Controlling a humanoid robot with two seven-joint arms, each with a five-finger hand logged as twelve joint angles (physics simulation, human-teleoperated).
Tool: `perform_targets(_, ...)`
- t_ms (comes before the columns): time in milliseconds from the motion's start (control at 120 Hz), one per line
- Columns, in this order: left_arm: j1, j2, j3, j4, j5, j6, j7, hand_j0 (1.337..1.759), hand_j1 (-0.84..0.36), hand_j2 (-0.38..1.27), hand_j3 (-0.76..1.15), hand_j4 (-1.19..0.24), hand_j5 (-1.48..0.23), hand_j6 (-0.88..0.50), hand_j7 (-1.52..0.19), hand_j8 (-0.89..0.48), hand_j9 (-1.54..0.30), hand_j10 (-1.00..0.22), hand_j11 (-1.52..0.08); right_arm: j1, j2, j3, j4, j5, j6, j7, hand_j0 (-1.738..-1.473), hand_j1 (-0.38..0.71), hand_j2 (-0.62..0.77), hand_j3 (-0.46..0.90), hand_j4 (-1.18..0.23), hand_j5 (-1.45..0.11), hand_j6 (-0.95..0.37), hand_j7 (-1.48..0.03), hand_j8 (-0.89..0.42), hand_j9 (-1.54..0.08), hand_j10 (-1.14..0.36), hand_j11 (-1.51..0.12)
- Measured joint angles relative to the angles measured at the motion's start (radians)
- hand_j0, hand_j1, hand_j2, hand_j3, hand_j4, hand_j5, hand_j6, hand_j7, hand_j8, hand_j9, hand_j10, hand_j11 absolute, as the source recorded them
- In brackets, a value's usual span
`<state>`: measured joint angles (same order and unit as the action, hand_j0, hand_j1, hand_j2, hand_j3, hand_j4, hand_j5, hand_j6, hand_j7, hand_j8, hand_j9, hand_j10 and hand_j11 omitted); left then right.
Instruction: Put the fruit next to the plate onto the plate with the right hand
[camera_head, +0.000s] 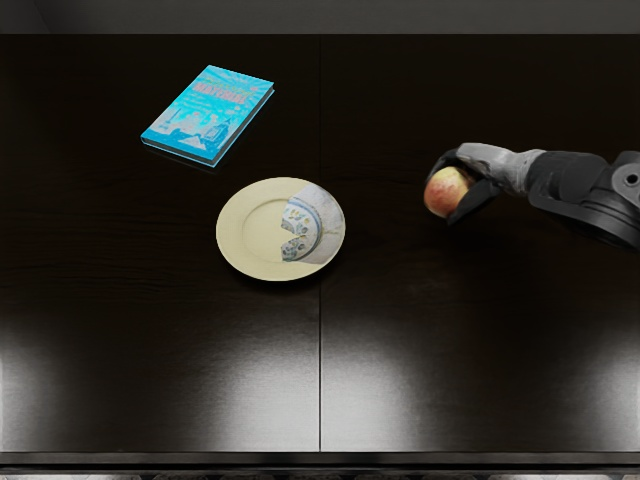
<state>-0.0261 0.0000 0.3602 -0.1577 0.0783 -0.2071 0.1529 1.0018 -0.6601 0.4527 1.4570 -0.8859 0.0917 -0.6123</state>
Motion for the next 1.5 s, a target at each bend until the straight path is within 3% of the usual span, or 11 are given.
perform_targets(17,0.000,0.000,0.000,0.000,0.000,0.000,0.000,1.658,0.07,0.05,0.00,-0.23,-0.30,-0.23,-0.30,-0.23,-0.30,-0.23,-0.30,0.002,0.002,0.002,0.003,0.007,0.002,0.000,-1.644,0.39,0.34,0.00,-0.29,-1.01,-0.17,-0.95,-0.18,-1.00,-0.44,-0.99)
perform_targets(125,0.000,0.000,0.000,0.000,0.000,0.000,0.000,1.658,0.07,0.05,0.00,-0.23,-0.30,-0.23,-0.30,-0.23,-0.30,-0.23,-0.30,0.020,0.019,0.012,0.012,0.046,0.017,-0.001,-1.639,0.38,0.28,0.00,-0.28,-1.01,-0.16,-0.95,-0.17,-1.00,-0.43,-1.00)
perform_targets(225,0.000,0.000,0.000,0.000,0.000,0.000,0.000,1.658,0.07,0.05,0.00,-0.23,-0.30,-0.23,-0.30,-0.23,-0.30,-0.23,-0.30,0.033,0.051,0.026,0.014,0.073,0.028,-0.001,-1.638,0.39,0.32,0.00,-0.27,-1.01,-0.15,-0.95,-0.17,-1.00,-0.43,-1.00)
perform_targets(475,0.000,0.000,0.000,0.000,0.000,0.000,0.000,1.658,0.07,0.05,0.00,-0.23,-0.30,-0.23,-0.30,-0.23,-0.30,-0.23,-0.30,0.075,0.158,0.043,0.010,0.101,0.036,-0.001,-1.635,0.37,0.28,0.00,-0.28,-1.01,-0.16,-0.95,-0.17,-1.00,-0.44,-0.99)
perform_targets(742,0.000,0.000,0.000,0.000,0.000,0.000,0.000,1.658,0.07,0.05,0.00,-0.23,-0.30,-0.23,-0.30,-0.23,-0.30,-0.23,-0.30,0.104,0.308,0.042,-0.057,0.095,0.036,-0.001,-1.636,0.39,0.32,0.00,-0.27,-1.01,-0.16,-0.95,-0.17,-1.00,-0.45,-1.00)
perform_targets(1100,0.000,0.000,0.000,0.000,0.000,0.000,0.000,1.658,0.07,0.05,0.00,-0.23,-0.30,-0.23,-0.30,-0.23,-0.30,-0.23,-0.30,0.120,0.497,-0.009,-0.170,-0.095,0.032,0.000,-1.635,0.37,0.29,0.00,-0.28,-1.01,-0.17,-0.95,-0.18,-1.00,-0.45,-1.01)
perform_targets(1500,0.000,0.000,0.000,0.000,0.000,0.000,0.000,1.658,0.07,0.05,0.00,-0.23,-0.30,-0.23,-0.30,-0.23,-0.30,-0.23,-0.30,0.132,0.583,-0.072,-0.254,-0.174,0.029,0.000,-1.637,0.36,0.26,0.00,-0.30,-0.98,-0.18,-0.93,-0.19,-0.97,-0.46,-0.99)
